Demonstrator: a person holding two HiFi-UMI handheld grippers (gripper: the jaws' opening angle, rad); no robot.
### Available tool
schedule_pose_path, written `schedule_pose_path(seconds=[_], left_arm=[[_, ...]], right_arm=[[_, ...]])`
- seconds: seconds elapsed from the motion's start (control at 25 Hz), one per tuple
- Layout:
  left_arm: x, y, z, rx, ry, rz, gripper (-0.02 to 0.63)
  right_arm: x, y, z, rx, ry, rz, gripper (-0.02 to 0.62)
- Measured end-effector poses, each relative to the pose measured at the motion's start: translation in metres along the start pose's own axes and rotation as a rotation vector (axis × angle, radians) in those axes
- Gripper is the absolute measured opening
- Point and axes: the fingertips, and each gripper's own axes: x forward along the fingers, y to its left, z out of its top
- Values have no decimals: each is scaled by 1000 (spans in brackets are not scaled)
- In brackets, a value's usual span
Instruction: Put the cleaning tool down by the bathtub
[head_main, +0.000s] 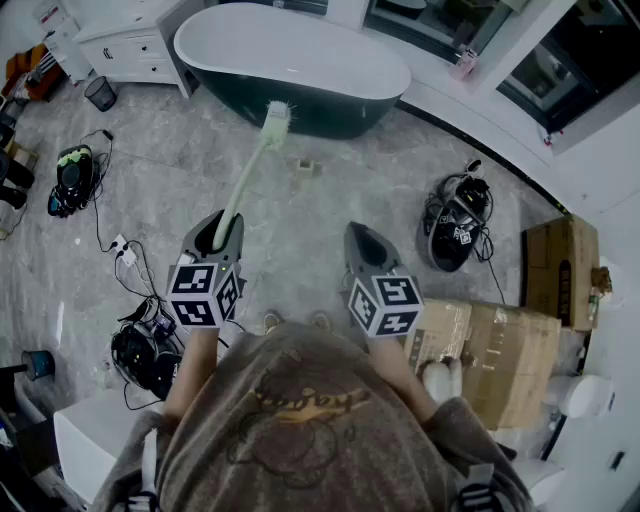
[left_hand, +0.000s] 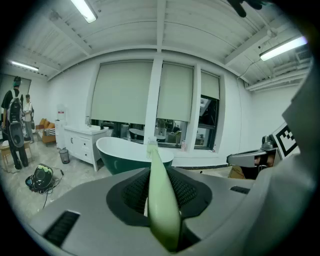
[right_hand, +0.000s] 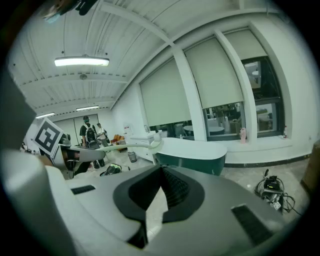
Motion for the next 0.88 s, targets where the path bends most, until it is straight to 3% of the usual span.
schedule_pose_path(seconds=[0.44,0.88], left_arm=[[-1,8,-10,-8,14,-17,103],[2,38,-22,11,13,-88,103]], right_arm=[[3,8,0,13,-13,0,-2],[8,29,-18,27,-42,-57,-1]])
